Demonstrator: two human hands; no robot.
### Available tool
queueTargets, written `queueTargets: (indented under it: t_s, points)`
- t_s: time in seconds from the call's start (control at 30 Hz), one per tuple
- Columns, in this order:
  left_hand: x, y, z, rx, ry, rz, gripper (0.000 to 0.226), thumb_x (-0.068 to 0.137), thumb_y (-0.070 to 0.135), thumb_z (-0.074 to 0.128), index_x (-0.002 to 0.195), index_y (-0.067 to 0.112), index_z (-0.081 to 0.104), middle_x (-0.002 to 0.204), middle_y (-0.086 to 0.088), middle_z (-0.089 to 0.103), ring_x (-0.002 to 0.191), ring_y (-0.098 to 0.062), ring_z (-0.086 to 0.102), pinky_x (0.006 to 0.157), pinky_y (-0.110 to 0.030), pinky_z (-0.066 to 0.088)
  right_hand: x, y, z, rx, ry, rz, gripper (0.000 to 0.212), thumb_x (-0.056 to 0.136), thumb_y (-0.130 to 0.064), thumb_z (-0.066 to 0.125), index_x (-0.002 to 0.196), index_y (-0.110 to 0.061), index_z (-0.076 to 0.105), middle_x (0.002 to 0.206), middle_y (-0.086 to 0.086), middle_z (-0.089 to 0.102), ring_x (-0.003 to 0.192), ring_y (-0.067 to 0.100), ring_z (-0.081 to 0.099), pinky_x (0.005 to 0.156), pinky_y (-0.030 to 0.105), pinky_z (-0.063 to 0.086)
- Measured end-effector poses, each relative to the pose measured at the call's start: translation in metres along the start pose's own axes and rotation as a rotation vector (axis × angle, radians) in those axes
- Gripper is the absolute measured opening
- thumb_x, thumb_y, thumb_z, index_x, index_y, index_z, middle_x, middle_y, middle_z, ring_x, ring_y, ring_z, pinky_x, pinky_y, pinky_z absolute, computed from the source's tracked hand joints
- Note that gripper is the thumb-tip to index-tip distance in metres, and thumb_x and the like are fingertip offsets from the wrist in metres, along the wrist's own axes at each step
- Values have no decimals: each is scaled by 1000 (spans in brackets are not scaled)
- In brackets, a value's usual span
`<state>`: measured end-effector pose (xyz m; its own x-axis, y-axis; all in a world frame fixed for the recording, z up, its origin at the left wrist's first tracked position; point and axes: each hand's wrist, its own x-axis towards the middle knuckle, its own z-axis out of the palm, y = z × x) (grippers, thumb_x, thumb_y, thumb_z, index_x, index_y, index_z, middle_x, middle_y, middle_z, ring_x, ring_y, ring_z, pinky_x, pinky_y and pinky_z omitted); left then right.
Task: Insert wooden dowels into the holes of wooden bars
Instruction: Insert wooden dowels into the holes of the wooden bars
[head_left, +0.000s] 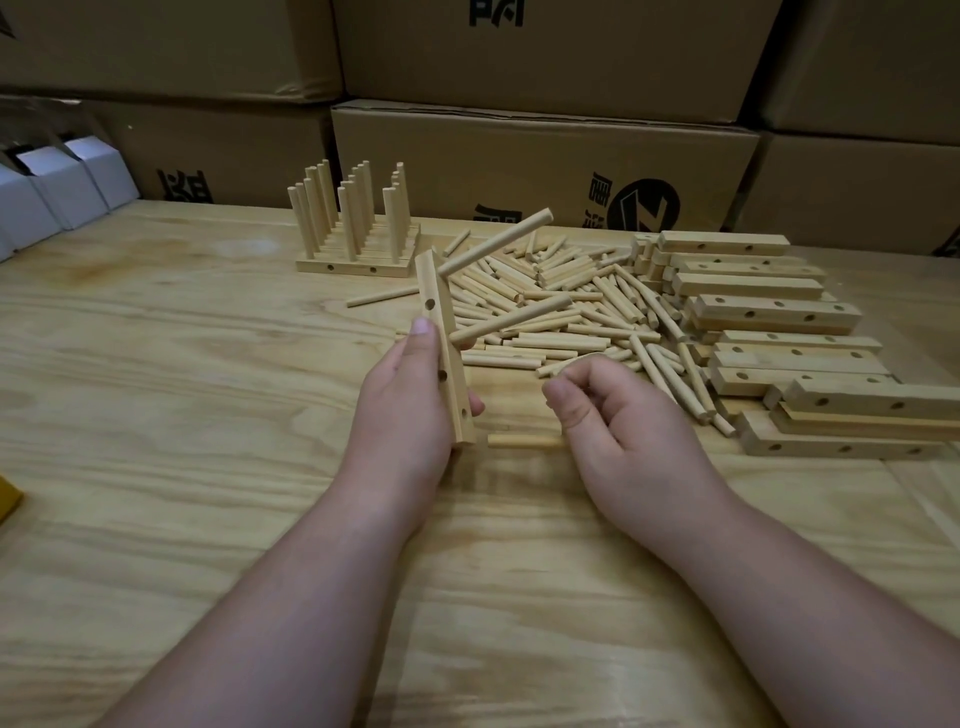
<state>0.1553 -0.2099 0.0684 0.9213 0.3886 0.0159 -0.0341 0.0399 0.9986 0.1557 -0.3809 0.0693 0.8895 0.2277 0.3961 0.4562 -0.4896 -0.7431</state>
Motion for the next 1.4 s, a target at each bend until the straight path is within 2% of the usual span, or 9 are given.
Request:
queueTargets:
  t_s: [0.1, 0.23, 0.43, 0.53, 0.63, 0.8, 1.0, 1.1, 1.4]
  points:
    - [-1, 1, 1, 27, -7, 7, 53, 97, 65, 33, 101, 30, 72, 59, 2, 68, 51, -5, 60, 57, -31, 45, -1, -5, -3, 85, -19, 0, 37, 98, -47, 45, 79, -19, 60, 67, -3, 54, 62, 8, 50, 55, 18, 38]
    - [-1, 1, 1, 61, -2, 19, 50, 103, 60, 32, 99, 29, 71, 59, 3, 68, 49, -3, 59, 47, -23, 45, -1, -7, -6, 128, -130, 42, 28, 87, -33, 46, 75, -10, 57, 59, -11, 42, 57, 3, 41, 53, 18, 33]
    - [-1, 2, 1, 56, 2, 29, 49, 104, 57, 32, 97, 27, 70, 58, 3, 67, 48, -3, 58, 43, -18, 43, -3, -7, -6, 188, -205, 67, 10, 87, -31, 50, 84, -27, 58, 59, -13, 47, 54, 2, 41, 50, 21, 35]
    - [-1, 2, 1, 56, 16, 46, 49, 106, 54, 34, 90, 23, 67, 57, 3, 67, 46, -3, 57, 41, -17, 42, -4, -7, -4, 129, -241, -2, 9, 85, -29, 56, 80, -25, 62, 62, 0, 53, 55, 17, 46, 51, 31, 40]
    - [-2, 3, 1, 51, 11, 61, 48, 106, 52, 35, 83, 23, 66, 54, 2, 66, 44, -3, 55, 41, -16, 41, -5, -6, -3, 112, -225, -53, 9, 84, -26, 60, 79, -23, 66, 66, 4, 57, 58, 21, 51, 52, 30, 41]
    - [-4, 3, 1, 28, -21, 108, 43, 105, 49, 42, 79, 26, 67, 53, 3, 62, 46, -4, 55, 43, -17, 42, -5, -2, -2, 127, -196, -110, 7, 85, -20, 64, 81, -19, 70, 64, -1, 58, 55, 9, 51, 51, 16, 38]
    - [-5, 2, 2, 18, -29, 139, 45, 105, 49, 43, 70, 36, 68, 57, 6, 61, 51, -5, 56, 48, -18, 44, -2, -1, -3, 53, -106, -215, 3, 87, -20, 71, 88, -20, 74, 77, -10, 61, 74, 14, 60, 64, 15, 42]
    - [-4, 1, 2, 8, -25, 133, 43, 105, 49, 43, 74, 33, 69, 57, 6, 62, 53, -5, 56, 49, -19, 44, -1, -1, -4, 6, -88, -250, 8, 87, -20, 72, 93, -17, 77, 78, -6, 62, 77, 13, 60, 66, 19, 45]
    - [-5, 5, 0, 21, -11, 105, 43, 107, 48, 38, 86, 25, 67, 54, 3, 61, 47, -4, 55, 43, -16, 42, 1, -2, -7, -110, -118, -300, 17, 89, -24, 70, 104, -20, 78, 78, -12, 59, 75, 5, 58, 66, 12, 41]
